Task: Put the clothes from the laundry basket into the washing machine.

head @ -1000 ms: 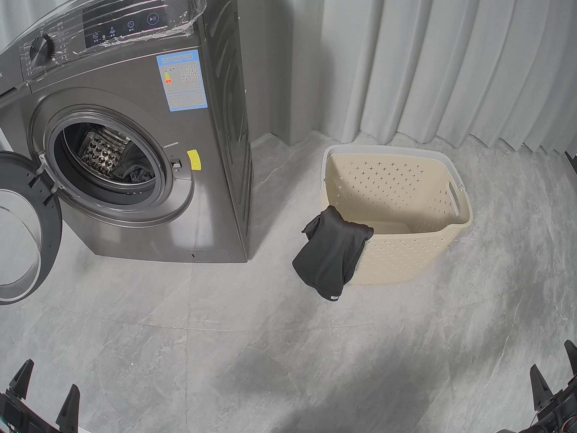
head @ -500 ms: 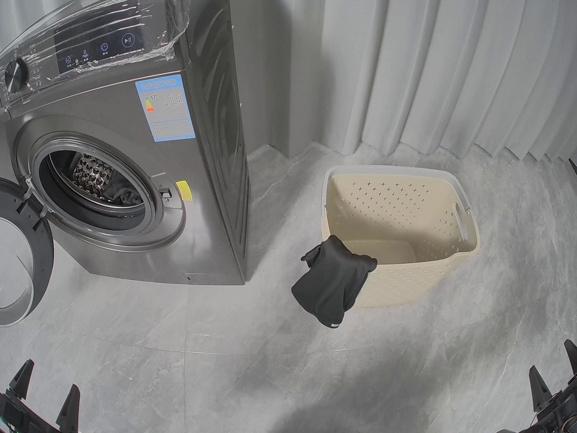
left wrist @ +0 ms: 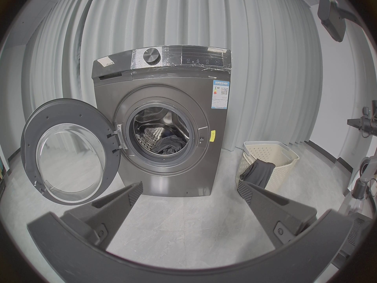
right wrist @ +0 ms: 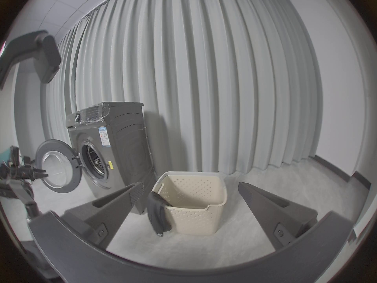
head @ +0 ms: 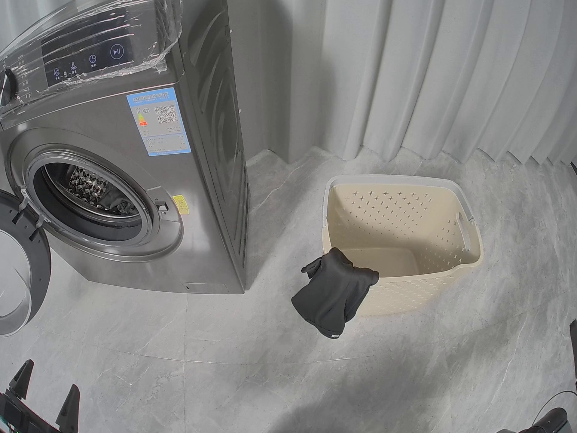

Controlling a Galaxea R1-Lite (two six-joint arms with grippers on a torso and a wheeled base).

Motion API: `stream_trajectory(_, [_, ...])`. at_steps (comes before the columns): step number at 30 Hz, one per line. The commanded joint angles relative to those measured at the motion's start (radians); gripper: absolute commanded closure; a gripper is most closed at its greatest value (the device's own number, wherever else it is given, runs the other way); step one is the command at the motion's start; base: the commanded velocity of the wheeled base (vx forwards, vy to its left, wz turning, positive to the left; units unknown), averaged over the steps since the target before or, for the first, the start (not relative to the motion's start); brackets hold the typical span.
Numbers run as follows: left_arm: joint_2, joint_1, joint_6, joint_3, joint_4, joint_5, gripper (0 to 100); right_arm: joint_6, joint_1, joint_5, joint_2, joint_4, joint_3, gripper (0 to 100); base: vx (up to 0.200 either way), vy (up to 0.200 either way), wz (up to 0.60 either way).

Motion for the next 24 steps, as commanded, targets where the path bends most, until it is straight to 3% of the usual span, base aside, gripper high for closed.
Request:
stream_trajectory(1, [-0.012,0.000,-0.001,0.018,0.000,0.000,0,0.126,0.191,0.076,0.671,-0.208,-0.035,0,0.000,0.000,0.00])
stream_trajectory(8, [-0.012,0.000,-0.001,0.018,0.000,0.000,0,0.094,0.244,0.073,1.122,-0.548,-0.043,0,0.000,0.000,0.00])
stream_trajectory(13, [-0.012,0.000,-0.004,0.018,0.000,0.002,0,0.091,0.263,0.061,1.309,-0.733,-0.066,0,0.000,0.000,0.00])
stream_trajectory(24, [-0.012,0.000,-0.003,0.018,0.001,0.002,0,0.086,0.292,0.024,1.578,-0.804,-0.167,0,0.000,0.000,0.00])
